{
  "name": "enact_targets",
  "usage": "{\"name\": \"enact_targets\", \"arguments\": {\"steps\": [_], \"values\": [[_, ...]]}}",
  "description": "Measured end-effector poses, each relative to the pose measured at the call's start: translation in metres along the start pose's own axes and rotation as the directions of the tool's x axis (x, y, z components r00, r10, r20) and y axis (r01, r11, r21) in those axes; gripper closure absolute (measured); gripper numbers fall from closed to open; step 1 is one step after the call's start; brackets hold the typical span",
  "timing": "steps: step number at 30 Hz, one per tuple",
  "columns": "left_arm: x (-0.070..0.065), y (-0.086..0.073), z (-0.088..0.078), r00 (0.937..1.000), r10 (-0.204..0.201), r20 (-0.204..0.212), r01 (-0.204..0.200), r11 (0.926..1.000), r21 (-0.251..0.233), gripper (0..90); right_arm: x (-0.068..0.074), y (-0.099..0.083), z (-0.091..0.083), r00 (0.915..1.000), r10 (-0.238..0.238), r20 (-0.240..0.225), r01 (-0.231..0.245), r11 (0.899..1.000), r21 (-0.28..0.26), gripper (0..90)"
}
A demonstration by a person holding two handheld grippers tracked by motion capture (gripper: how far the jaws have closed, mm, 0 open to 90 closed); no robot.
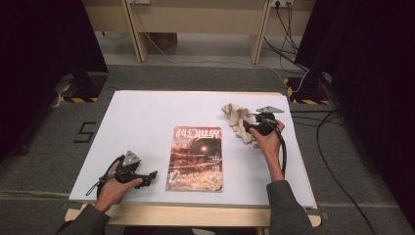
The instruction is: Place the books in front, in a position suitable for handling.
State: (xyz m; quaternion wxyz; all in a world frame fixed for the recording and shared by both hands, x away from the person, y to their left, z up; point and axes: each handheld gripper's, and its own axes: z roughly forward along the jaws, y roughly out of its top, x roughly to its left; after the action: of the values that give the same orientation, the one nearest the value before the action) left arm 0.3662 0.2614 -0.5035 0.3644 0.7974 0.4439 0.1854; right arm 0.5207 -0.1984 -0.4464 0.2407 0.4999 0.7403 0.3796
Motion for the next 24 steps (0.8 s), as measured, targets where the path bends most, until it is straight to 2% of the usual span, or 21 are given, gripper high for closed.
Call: {"name": "enact_targets", "arguments": {"steps": [8,17,24], "values": [[0.0,0.0,0.0,1.0,-0.001,0.0,0.001,1.0,0.0,13.5,-0.003,0.003,0.021,1.0,0.002,0.007,-0.002,0.999,0.048,33.5],[0.0,0.0,0.0,1.0,0.0,0.0,0.0,1.0,0.0,13.4,-0.001,0.003,0.04,0.9997,0.022,-0.005,-0.022,0.997,0.074,31.1],[0.0,0.0,0.0,1.0,0.0,0.0,0.0,1.0,0.001,13.4,0.0,0.003,0.053,0.9997,0.025,0.006,-0.025,0.995,0.094,31.0]]}}
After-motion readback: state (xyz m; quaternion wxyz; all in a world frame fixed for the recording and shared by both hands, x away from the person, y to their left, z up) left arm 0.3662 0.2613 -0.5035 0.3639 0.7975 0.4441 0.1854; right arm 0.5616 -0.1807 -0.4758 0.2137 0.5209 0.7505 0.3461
